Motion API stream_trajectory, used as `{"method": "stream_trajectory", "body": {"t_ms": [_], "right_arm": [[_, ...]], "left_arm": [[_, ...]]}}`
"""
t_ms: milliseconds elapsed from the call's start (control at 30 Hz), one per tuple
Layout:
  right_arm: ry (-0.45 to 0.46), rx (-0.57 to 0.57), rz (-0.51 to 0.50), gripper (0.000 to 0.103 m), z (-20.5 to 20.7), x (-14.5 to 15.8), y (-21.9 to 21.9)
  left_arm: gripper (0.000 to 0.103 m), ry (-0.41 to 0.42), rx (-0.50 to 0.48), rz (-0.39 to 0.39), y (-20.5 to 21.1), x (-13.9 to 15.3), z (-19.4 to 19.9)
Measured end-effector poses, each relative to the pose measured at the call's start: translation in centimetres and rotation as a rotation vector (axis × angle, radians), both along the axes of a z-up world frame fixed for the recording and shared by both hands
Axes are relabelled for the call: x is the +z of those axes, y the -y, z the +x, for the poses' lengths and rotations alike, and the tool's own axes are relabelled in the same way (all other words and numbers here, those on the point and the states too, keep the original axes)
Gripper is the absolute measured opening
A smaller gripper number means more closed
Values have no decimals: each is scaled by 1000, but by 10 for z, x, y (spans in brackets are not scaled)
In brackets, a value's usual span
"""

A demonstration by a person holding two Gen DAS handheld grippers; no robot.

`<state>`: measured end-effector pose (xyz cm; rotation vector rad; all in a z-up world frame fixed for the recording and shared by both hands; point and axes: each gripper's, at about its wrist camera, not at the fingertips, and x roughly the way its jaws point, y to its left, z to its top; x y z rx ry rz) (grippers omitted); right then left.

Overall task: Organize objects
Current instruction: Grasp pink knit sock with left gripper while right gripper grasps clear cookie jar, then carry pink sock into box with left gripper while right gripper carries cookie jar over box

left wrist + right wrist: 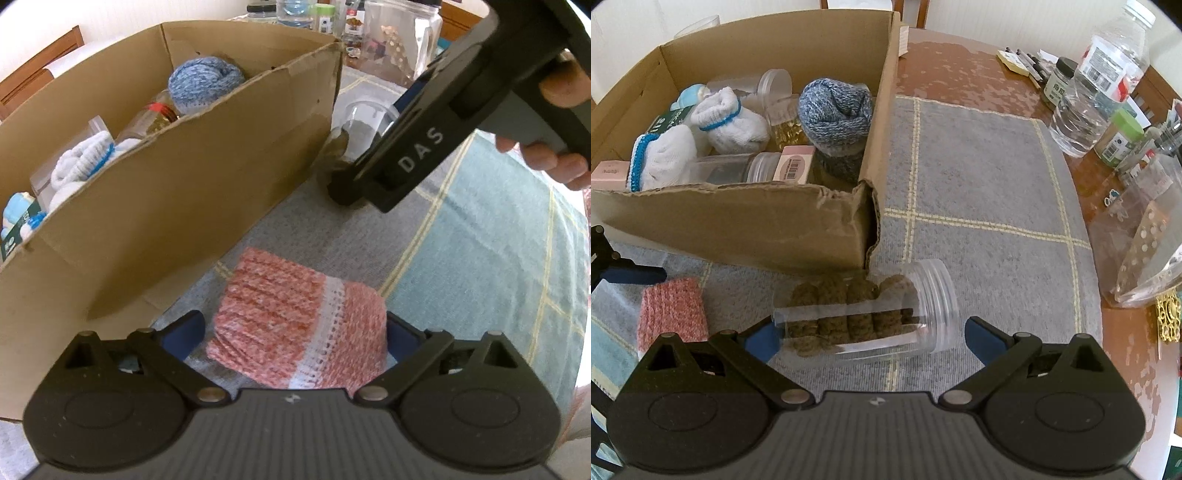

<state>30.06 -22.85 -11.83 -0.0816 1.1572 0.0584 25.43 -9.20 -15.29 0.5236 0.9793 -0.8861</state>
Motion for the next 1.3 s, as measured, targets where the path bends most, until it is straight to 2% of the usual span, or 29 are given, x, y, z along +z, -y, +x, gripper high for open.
{"method": "stream_trajectory", "body": {"t_ms": [200,500,633,1000,1300], "right_arm": [[-7,5,7,103,6,-4,1],[-4,30,29,102,8,-3,-3],[1,47,21,95,7,-1,-6],[5,61,27,95,-2,7,-5],[23,124,30,95,-15,29,-3]], "left_arm": [[88,-5,-15,-9,-1,3,-3],[83,-5,-13,-11,-3,5,-8],[81,-6,-3,-17,-6,8,-11],[72,-16,39,-15,-18,18,-19],[71,-32,84,-23,-35,49,-28]]}}
